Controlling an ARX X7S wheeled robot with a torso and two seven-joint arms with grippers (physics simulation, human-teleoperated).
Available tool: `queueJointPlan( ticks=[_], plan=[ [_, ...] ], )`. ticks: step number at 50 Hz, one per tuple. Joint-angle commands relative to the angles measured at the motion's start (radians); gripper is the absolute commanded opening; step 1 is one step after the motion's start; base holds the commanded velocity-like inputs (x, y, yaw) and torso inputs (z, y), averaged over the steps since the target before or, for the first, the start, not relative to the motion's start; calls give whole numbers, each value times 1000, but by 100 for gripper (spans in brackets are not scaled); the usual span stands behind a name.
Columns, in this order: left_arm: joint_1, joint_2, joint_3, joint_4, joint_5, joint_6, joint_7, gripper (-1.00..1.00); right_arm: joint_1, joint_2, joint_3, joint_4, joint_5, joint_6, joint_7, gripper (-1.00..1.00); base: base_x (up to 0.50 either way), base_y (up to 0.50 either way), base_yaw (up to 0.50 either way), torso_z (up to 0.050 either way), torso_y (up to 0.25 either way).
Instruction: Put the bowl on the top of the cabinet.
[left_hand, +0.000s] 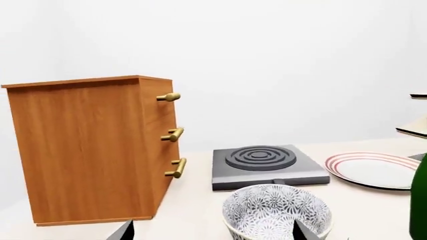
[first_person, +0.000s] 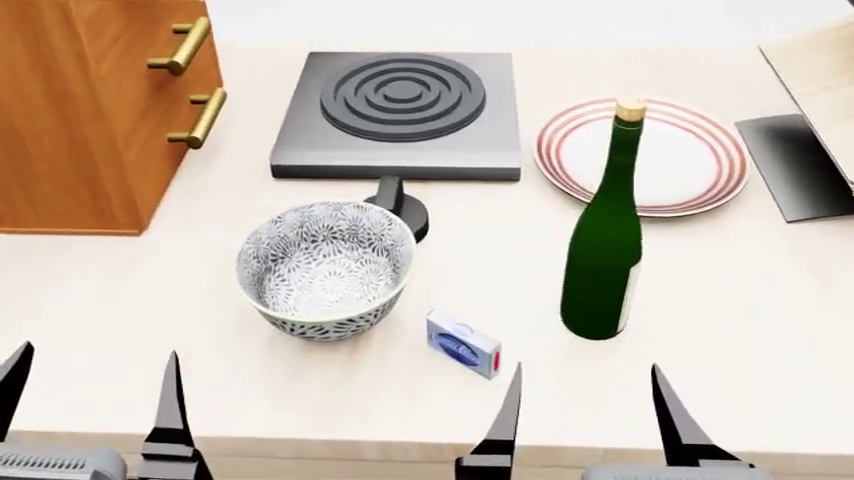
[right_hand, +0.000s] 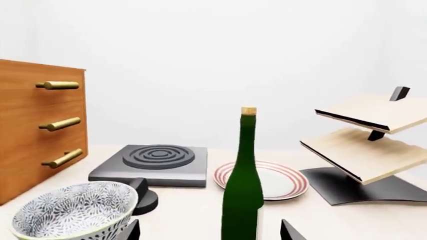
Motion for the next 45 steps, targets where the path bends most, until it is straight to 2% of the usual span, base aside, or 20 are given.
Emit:
queueJointPlan(
  ticks=[1, 6, 18, 27, 37, 45],
  plan=[
    [2, -11, 5, -4, -8, 7, -9, 100, -8, 13, -20, 14, -6, -37, 4, 100, 0, 500, 0, 0, 0],
    [3, -15, 6, -6, -13, 9, -12, 100, -8, 13, -15, 15, 15, -35, 3, 100, 0, 472, 0, 0, 0],
    [10, -25, 9, -7, -22, 24, -20, 100, -6, 20, -28, 21, 5, -46, 20, 100, 0, 191, 0, 0, 0],
    [11, -31, 8, -3, -30, 25, -27, 100, -6, 26, -33, 14, 10, -41, 27, 100, 0, 448, 0, 0, 0],
    [14, -39, 9, -6, -38, 29, -33, 100, -10, 33, -43, 15, 10, -48, 34, 100, 0, 101, 0, 0, 0],
    [18, -44, 9, -1, -44, 31, -38, 100, -16, 39, -46, 8, 20, -53, 35, 100, 0, 463, 0, 0, 0]
  ],
)
